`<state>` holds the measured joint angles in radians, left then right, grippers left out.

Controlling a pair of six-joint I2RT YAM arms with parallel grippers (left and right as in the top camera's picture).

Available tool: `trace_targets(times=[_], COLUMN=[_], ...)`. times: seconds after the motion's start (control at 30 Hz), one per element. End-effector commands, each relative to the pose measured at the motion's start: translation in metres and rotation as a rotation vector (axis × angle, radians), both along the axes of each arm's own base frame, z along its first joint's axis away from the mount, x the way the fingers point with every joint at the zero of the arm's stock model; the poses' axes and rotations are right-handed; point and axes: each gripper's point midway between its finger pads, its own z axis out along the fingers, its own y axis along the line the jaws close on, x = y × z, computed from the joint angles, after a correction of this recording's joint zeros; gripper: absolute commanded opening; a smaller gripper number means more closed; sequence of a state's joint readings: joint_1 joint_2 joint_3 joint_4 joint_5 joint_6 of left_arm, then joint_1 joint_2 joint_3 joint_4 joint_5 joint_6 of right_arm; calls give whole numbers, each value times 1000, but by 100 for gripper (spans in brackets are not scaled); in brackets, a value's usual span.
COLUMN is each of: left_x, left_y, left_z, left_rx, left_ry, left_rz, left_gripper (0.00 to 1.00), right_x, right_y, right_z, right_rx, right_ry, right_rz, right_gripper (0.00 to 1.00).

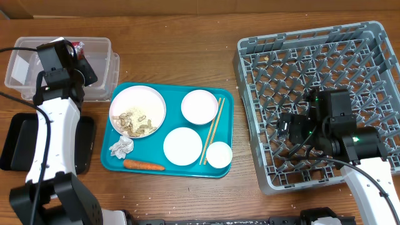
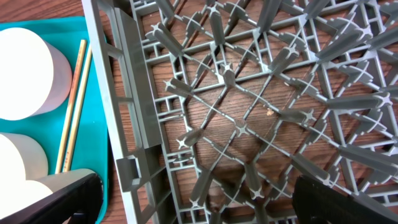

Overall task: Sort waste into correct bins and load items into the dishwasher
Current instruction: 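Carry the wrapper left and drop it into the clear bin, then lower the left gripper and grasp the crumpled white tissue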

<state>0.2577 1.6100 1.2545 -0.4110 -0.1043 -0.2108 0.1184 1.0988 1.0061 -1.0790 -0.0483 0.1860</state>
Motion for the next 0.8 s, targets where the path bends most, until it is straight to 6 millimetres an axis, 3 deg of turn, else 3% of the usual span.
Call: trace_targets(times=[0.0,0.03,0.13,0.17,0.37,0.47,0.63,0.77], left_x=[9,11,13,13,-6,-26,-88,-139], left_y=[0,0,1,1,-17,-43,-95,-110], left_z=[2,4,10,11,22,23,7,-17], left_rx=[-18,-16,-13,-13,-51,-109,-260,-310], left_ry=[-32,-43,-60,-57,1,64,285,513], left_rz=[-3,-3,-5,-5,-43,-104,-171,-127], left_gripper=[14,23,62,68,80,83,86,91], right_x=[5,5,4,5,4,3,1,-1], right_y=[1,1,1,1,1,1,0,0], right_z=[13,13,13,13,13,12,11,10], right_rx=[7,7,7,7,7,6,2,2], right_ry=[-34,-33,-29,-30,-29,-23,-14,-7], right_rz=[4,4,4,4,4,4,7,7], right_gripper=[100,100,100,100,100,100,100,100])
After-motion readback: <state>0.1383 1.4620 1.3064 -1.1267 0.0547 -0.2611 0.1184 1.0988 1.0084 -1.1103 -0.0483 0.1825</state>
